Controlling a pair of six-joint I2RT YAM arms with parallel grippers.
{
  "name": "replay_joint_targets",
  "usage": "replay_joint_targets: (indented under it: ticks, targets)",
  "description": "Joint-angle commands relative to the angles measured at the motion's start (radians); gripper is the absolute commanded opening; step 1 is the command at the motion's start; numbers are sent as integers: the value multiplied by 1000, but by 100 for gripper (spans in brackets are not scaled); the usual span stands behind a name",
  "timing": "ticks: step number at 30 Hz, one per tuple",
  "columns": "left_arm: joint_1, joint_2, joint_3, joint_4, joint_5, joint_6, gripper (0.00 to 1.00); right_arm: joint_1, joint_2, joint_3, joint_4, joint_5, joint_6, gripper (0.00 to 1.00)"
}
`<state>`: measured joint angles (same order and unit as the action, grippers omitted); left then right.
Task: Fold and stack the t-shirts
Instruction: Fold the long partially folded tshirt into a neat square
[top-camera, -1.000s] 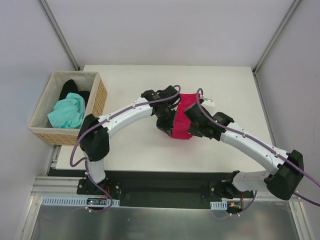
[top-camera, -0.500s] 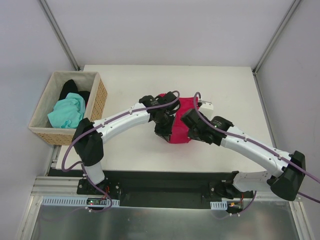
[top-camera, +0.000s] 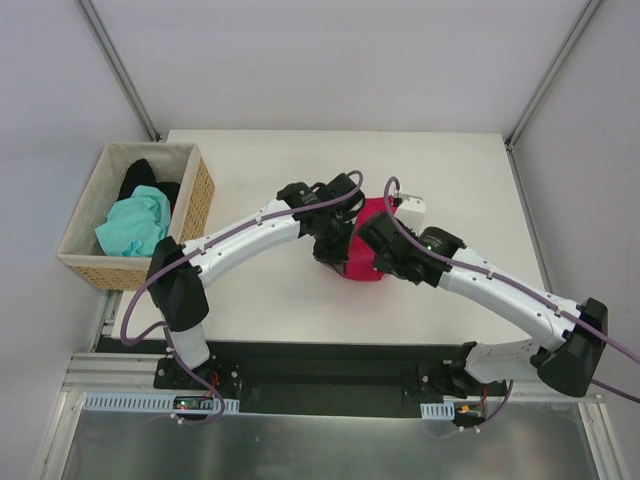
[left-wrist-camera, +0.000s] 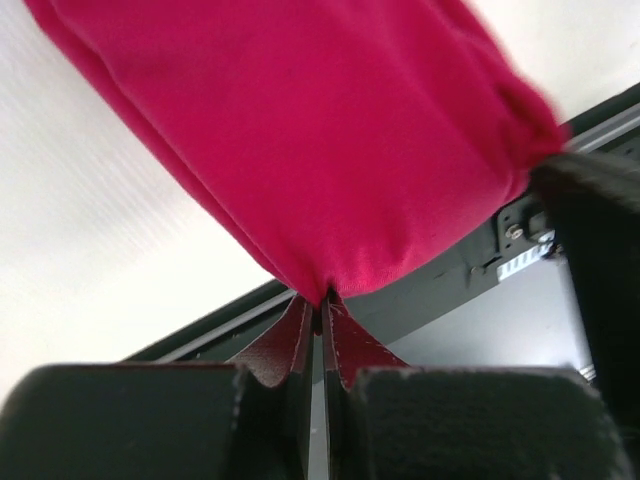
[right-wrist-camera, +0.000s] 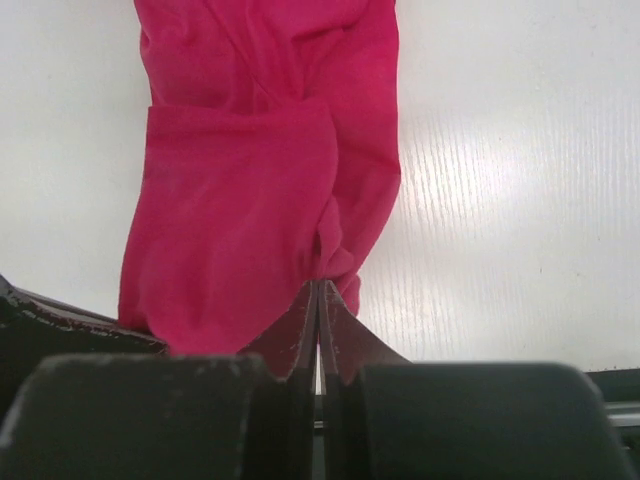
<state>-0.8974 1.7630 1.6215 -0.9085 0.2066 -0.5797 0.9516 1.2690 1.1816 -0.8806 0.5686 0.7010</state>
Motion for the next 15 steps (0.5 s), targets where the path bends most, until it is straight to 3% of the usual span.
replay_joint_targets:
  ticks: [1, 6, 15]
  targets:
    - [3, 58, 141, -62, -38, 61, 0, 0, 39, 96, -17, 63, -32, 1]
    - [43, 110, 235, -87, -44, 109, 0, -30, 78, 139, -14, 79, -63, 1]
    - [152, 150, 268, -95, -44, 179, 0, -93, 159, 185, 12, 82, -120, 1]
